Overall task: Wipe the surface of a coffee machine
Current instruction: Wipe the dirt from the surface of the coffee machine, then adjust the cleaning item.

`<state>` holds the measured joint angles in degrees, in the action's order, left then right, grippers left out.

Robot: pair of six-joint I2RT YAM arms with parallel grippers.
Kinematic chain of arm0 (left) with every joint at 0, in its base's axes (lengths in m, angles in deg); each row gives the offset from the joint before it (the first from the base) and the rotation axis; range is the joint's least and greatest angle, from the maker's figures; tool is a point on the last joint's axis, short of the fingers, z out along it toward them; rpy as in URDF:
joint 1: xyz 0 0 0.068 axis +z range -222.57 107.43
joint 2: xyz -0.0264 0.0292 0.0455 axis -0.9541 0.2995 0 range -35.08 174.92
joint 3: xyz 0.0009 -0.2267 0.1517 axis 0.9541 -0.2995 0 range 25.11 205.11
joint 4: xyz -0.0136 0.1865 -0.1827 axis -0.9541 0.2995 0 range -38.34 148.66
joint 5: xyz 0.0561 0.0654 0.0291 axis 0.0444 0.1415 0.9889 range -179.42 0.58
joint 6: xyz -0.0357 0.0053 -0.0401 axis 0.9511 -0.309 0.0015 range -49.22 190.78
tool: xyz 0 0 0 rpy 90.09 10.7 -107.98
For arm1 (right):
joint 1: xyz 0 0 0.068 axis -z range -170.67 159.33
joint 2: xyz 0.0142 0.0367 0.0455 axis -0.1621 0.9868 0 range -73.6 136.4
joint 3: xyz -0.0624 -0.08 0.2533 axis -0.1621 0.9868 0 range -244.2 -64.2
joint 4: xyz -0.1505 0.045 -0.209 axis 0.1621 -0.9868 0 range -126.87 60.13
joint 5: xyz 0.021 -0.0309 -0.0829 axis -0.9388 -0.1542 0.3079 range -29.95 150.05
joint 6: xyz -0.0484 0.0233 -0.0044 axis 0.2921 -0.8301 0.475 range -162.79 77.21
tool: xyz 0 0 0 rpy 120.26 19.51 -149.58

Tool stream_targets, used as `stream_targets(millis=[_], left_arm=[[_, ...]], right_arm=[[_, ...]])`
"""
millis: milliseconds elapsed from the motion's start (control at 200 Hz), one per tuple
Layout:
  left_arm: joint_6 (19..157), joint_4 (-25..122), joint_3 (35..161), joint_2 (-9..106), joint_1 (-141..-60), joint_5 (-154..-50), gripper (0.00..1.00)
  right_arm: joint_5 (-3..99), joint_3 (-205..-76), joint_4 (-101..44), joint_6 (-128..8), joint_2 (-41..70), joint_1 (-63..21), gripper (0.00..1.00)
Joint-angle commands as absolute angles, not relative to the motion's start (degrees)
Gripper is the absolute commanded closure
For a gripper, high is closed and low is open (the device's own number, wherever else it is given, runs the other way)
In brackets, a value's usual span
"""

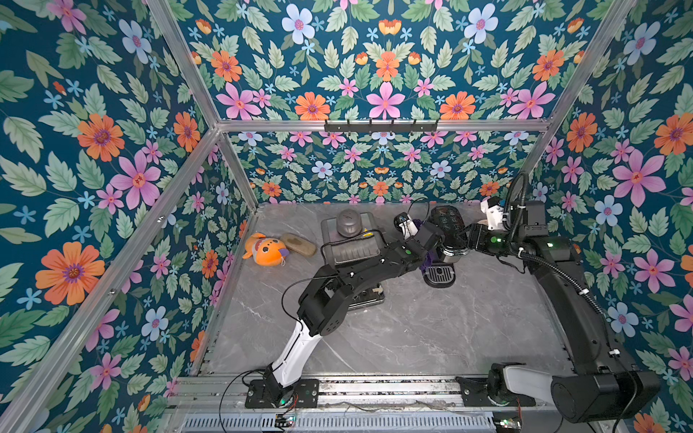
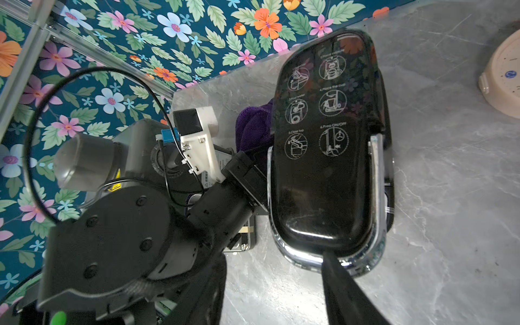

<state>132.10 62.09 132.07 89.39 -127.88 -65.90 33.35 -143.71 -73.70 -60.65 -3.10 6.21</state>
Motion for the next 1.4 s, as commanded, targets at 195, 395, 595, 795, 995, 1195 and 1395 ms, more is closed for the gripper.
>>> stream_targets(millis=[195, 395, 595, 795, 995, 1195, 1395], left_arm=[[129.1, 57.0, 130.2, 83.4, -128.0, -67.4, 1.00], [122.8, 49.3, 125.7, 76.7, -127.9, -72.8, 1.00], [108.3, 38.9, 119.8, 68.7, -127.9, -90.2, 1.00], [98.1, 34.9, 117.1, 65.3, -127.9, -107.7, 1.00], [97.8, 24.8, 112.4, 63.7, -127.8, -114.2, 1.00], [98.9, 17.3, 109.7, 63.7, -127.9, -121.1, 1.00], [98.2, 16.4, 110.0, 63.7, -127.9, -125.2, 1.00]], right_arm=[[29.7, -143.9, -71.4, -61.9, -5.8, 6.1, 0.39], [25.1, -144.1, -67.4, -64.7, -7.5, 6.2, 0.26], [18.5, -146.8, -64.4, -70.3, -6.6, 6.8, 0.18], [11.9, -145.7, -54.8, -79.5, -7.7, 6.8, 0.15], [13.9, -147.1, -58.6, -79.8, -7.9, 6.8, 0.15], [13.6, -147.4, -61.8, -78.6, -7.8, 6.8, 0.19], [12.4, -147.2, -62.6, -78.3, -7.2, 6.8, 0.27]])
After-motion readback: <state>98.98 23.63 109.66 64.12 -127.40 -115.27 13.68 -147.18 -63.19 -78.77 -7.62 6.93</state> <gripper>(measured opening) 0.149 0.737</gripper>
